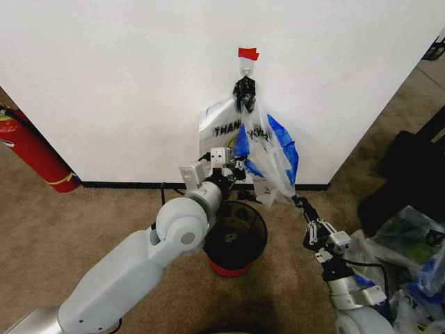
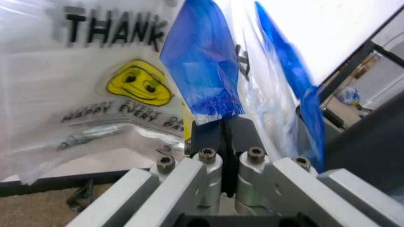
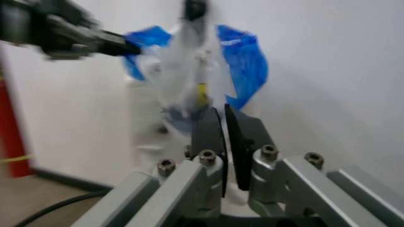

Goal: Pick up the garbage bag from the wall and place it over the trash bin.

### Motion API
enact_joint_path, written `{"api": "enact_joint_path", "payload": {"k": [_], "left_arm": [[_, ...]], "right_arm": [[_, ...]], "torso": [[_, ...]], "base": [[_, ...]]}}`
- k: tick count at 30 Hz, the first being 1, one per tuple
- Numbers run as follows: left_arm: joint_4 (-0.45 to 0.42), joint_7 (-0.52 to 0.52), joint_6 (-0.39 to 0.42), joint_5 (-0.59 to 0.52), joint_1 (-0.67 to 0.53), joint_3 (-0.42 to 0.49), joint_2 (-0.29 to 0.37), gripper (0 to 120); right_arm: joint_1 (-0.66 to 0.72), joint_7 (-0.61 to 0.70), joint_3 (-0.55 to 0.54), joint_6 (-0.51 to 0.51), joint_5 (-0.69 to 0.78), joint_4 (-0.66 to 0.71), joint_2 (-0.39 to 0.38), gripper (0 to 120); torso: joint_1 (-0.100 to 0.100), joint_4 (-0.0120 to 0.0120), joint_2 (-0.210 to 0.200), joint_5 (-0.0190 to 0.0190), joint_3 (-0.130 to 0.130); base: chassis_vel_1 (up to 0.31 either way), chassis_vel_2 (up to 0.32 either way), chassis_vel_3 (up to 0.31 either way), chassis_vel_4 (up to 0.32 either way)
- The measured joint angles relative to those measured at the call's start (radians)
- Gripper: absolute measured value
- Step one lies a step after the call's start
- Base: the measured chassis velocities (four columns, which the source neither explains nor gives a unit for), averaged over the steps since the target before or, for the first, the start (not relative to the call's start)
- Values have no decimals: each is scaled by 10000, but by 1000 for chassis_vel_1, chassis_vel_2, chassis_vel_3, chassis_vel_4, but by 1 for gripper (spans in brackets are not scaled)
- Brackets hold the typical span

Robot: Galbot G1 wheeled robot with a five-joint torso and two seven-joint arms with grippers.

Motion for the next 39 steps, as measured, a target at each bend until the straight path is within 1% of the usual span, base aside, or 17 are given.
{"api": "enact_joint_path", "payload": {"k": [1,3,4,6,9,10,15,17,18,21,25,26,28,30,33,35,39], "left_arm": [[6,0,1,0,62,-92,35,0],[-20,1,5,0,181,-252,115,0],[-20,1,5,0,181,-252,115,0],[-90,0,14,-12,270,-342,175,0],[-191,2,23,-45,342,-357,166,0],[-191,2,23,-45,342,-357,166,0],[-196,30,25,-59,285,-33,23,0],[-161,29,27,-60,214,97,9,0],[-161,29,27,-60,214,97,9,0],[-109,23,29,-60,114,203,-6,0],[-61,4,33,-55,38,232,20,0],[-61,4,33,-55,38,232,20,0],[-84,-1,37,-56,59,143,135,0],[-156,-1,48,-73,108,59,223,0],[-328,-1,68,-142,202,-90,431,0],[-350,-1,72,-152,211,-104,452,0],[-480,-1,80,-193,265,-190,476,0]], "right_arm": [[-80,-883,261,-48,585,-86,-191,8],[-47,-1772,544,-124,1094,-240,-476,12],[-47,-1772,544,-124,1094,-240,-476,12],[137,-2012,693,-301,1399,-347,-751,22],[527,-1117,537,-599,1342,-345,-906,33],[527,-1117,537,-599,1342,-345,-906,33],[1506,746,-199,-784,28,-531,-971,55],[2012,936,-541,-955,-134,-735,-1068,64],[2012,936,-541,-955,-134,-735,-1068,64],[2862,1041,-1054,-1227,-35,-1225,-1272,75],[4516,837,-1942,-1569,721,-2438,-1747,92],[4516,837,-1942,-1569,721,-2438,-1747,92],[5592,445,-2575,-1778,1621,-3307,-2086,98],[6065,175,-2907,-1857,2024,-3734,-2244,100],[6995,-971,-3580,-2304,3059,-4635,-2514,100],[7144,-1199,-3659,-2385,3196,-4777,-2539,100],[8286,-1953,-4302,-2681,3691,-5668,-2500,100]], "torso": [[0,0,0,-1,0],[0,3,1,0,0],[0,3,1,0,0],[0,5,0,-1,0],[0,4,0,0,0],[0,4,0,0,0],[0,0,0,1,0],[0,1,0,0,1],[0,1,0,0,1],[1,3,0,0,1],[2,4,0,-1,2],[2,4,0,-1,2],[2,7,0,0,3],[2,5,0,-4,3],[2,5,0,0,2],[2,4,0,-2,2],[2,0,0,-2,2]], "base": [[0,0,0,0],[0,0,0,0],[0,0,0,0],[0,0,0,0],[0,0,0,0],[0,0,0,0],[0,0,0,0],[0,0,0,0],[0,0,0,0],[0,0,0,0],[0,0,0,0],[0,0,0,0],[0,0,0,0],[0,0,0,0],[0,0,0,0],[0,0,0,0],[0,0,0,0]]}}
